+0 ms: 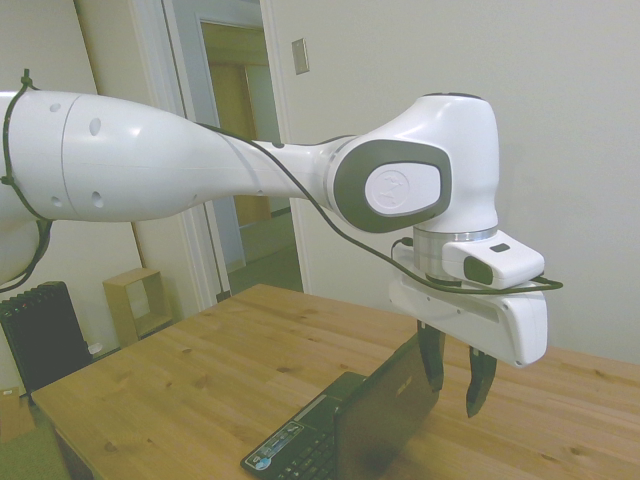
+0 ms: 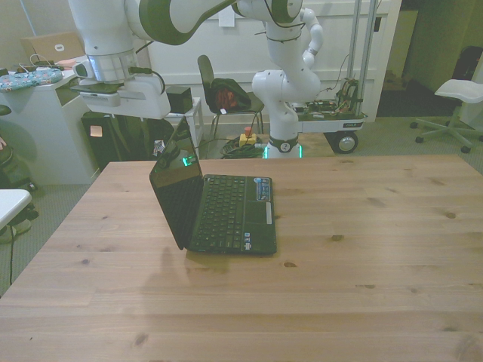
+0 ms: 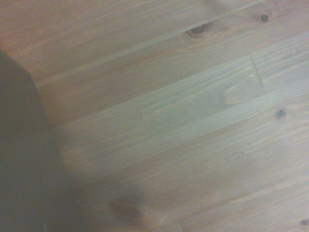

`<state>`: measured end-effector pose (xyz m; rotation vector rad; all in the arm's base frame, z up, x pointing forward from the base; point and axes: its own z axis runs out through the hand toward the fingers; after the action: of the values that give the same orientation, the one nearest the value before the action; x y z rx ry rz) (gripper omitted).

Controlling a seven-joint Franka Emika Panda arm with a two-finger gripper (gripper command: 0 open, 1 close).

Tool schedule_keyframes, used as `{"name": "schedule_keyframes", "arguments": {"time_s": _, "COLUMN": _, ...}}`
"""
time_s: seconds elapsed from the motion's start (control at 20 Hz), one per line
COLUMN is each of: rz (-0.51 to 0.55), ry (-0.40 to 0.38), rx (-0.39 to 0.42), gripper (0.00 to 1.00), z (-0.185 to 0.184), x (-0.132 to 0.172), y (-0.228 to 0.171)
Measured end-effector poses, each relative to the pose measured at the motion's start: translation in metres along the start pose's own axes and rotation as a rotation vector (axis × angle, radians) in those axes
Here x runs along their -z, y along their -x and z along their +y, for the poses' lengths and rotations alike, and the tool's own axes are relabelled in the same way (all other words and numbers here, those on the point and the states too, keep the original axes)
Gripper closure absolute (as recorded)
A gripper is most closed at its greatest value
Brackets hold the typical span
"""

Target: Close the laptop

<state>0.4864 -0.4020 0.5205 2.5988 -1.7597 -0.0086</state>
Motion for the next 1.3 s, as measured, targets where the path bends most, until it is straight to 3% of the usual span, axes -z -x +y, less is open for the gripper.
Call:
{"name": "schedule_keyframes", "arguments": {"time_s": 0.4, "rz": 0.005, "ry": 0.006, "rx": 0.017, "gripper": 1.0, "z": -0.007, "x": 0.002, "y": 0.006}}
{"name": "schedule_keyframes", "arguments": {"time_s": 0.85, "rz": 0.004, "ry": 0.01, "rx": 0.059, "gripper": 1.0, "z": -0.04, "x": -0.002, "y": 0.031}}
{"name": "schedule_keyframes", "arguments": {"time_s": 1.3, "rz": 0.011, "ry": 0.02, "rx": 0.126, "gripper": 1.0, "z": -0.093, "x": -0.013, "y": 0.091}}
